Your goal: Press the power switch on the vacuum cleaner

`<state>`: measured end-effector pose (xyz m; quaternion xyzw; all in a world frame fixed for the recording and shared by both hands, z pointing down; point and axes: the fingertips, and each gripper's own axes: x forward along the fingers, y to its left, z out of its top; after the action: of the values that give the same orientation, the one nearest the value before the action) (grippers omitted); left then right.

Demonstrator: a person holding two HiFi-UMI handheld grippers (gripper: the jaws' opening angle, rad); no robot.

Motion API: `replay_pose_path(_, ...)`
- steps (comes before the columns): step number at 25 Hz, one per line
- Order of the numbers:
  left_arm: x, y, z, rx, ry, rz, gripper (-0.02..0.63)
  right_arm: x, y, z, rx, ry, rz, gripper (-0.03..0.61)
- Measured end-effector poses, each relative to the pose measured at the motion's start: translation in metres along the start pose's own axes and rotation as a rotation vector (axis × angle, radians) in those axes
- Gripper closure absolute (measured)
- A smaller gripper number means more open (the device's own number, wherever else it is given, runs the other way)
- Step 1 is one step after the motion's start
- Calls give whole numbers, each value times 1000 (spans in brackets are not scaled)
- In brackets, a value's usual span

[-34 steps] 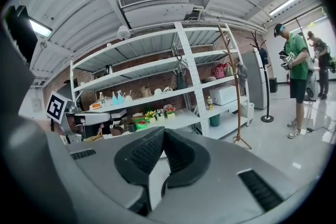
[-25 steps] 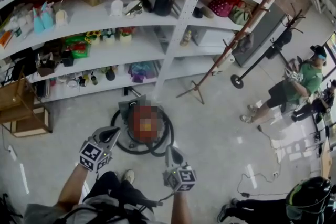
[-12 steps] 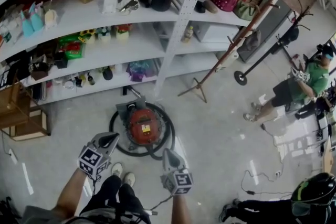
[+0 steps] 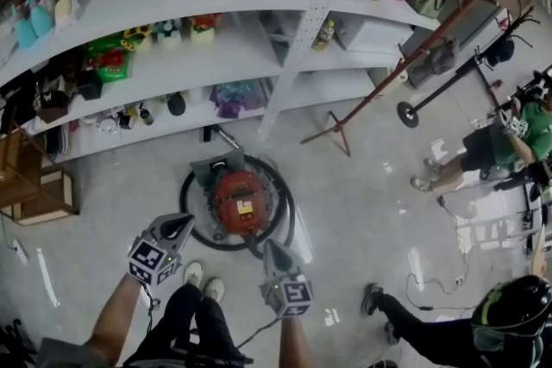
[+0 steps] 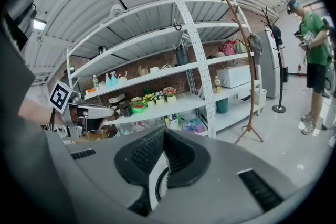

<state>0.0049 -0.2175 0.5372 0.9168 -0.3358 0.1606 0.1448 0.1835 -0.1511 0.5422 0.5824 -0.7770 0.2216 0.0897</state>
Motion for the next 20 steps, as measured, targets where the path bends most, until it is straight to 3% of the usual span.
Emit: replay_pose_path(20, 76, 49, -125, -42, 100, -21, 604, 92, -49, -125, 40, 93, 1, 569)
